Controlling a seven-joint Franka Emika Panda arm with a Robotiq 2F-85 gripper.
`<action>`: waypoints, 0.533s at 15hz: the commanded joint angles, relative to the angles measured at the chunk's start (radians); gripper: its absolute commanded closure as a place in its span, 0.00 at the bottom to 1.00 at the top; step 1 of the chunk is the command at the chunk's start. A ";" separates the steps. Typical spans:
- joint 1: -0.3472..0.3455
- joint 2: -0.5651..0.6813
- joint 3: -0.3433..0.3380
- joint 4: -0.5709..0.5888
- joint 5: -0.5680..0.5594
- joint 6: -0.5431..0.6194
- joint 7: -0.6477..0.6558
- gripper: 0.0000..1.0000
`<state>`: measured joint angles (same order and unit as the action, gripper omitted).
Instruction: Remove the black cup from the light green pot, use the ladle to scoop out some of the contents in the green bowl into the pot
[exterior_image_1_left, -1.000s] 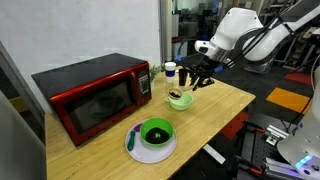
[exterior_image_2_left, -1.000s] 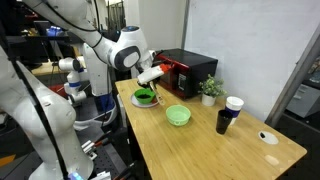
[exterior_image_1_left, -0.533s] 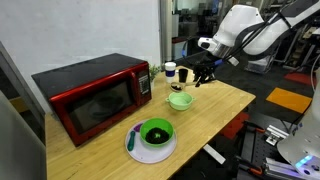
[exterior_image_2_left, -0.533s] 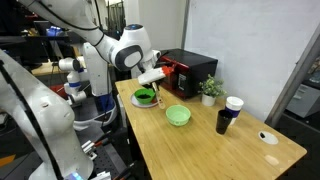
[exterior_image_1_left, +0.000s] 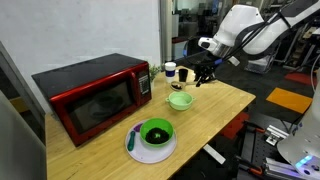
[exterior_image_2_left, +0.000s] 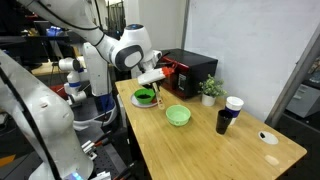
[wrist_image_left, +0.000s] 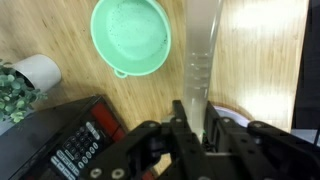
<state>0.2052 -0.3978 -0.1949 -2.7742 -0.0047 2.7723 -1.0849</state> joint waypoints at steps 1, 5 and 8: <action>-0.006 -0.001 0.008 0.001 0.004 -0.002 -0.001 0.78; -0.011 -0.011 0.004 0.004 0.005 -0.024 0.000 0.94; 0.005 -0.033 -0.021 0.007 0.031 -0.053 -0.022 0.94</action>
<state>0.2055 -0.3994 -0.1984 -2.7741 -0.0031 2.7704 -1.0848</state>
